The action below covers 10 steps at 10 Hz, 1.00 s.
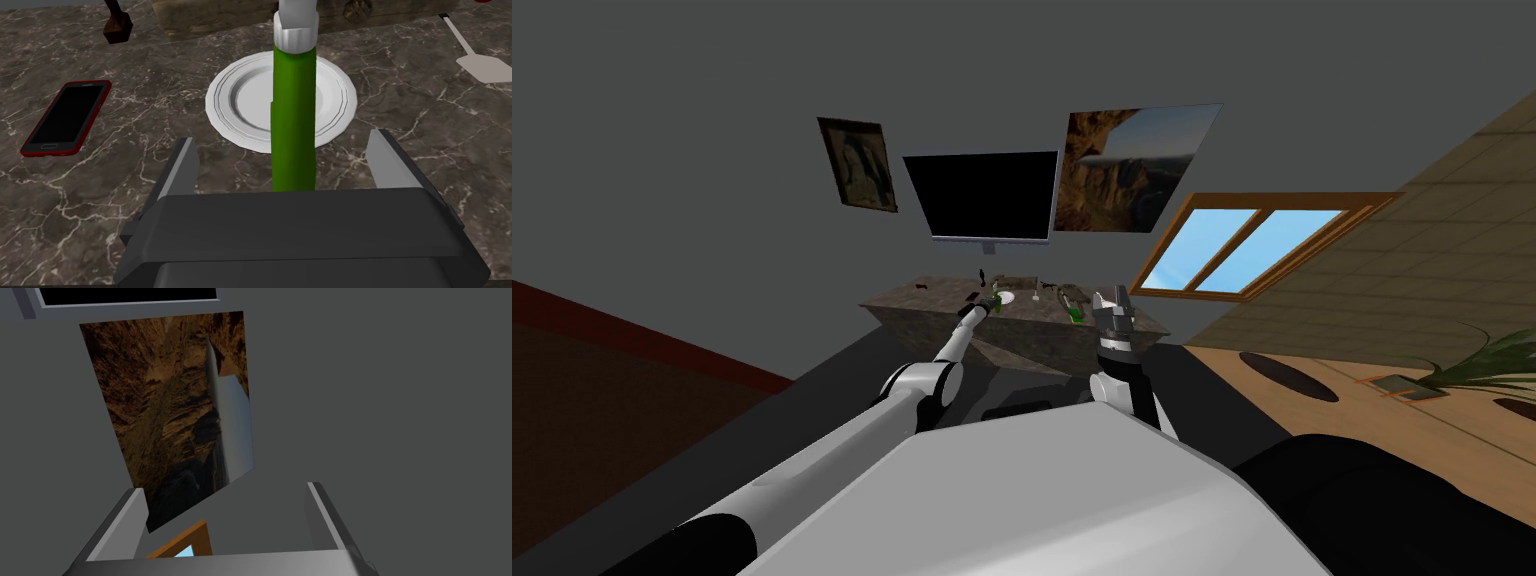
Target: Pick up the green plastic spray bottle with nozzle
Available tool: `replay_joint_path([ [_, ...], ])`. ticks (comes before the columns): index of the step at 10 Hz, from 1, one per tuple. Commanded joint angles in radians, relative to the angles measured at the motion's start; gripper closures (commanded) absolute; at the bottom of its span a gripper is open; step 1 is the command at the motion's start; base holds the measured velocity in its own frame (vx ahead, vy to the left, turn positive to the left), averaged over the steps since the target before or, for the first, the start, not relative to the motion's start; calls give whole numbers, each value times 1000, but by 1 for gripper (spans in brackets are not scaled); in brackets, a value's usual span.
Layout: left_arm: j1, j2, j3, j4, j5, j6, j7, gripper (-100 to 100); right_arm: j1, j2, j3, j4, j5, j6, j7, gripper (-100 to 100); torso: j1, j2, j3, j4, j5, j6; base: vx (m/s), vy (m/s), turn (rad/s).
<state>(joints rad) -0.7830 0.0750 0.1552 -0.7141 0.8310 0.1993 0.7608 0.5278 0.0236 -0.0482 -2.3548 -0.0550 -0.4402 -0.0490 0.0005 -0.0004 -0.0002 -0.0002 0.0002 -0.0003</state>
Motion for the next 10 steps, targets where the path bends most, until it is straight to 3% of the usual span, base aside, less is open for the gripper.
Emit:
replay_joint_path([
  [1,3,-1,1,1,-1,-7,-1,-100,0,0,0,0,0,0,0,0,0,0,0,0,0,0,88,-8,-44],
  [2,1,-1,1,1,-1,-3,0,-100,0,0,0,0,0,0,0,0,-1,-4,-2,-1,0,0,57,-4,-10],
  [3,1,-1,1,1,-1,-4,-1,100,0,0,0,0,0,0,0,0,0,-3,-2,-1,0,0,7,-1,3],
  [7,-5,-3,-1,-5,0,-6,-1,100,0,0,0,0,0,0,0,0,-1,-3,-4,-5,-2,-4,2,-1,-10],
  [8,-5,-2,0,-5,0,-8,-1,0,0,0,0,0,0,0,0,0,-1,-4,-5,-5,-2,-3,0,0,0],
  [9,-4,-1,0,-5,0,-9,-1,100,0,0,0,0,0,0,0,0,-1,-4,-5,-5,-1,-2,-1,0,10],
  [10,-4,-1,1,-5,0,-9,-1,0,0,0,0,0,0,0,0,0,-1,-4,-5,-5,-1,-1,0,0,0],
])
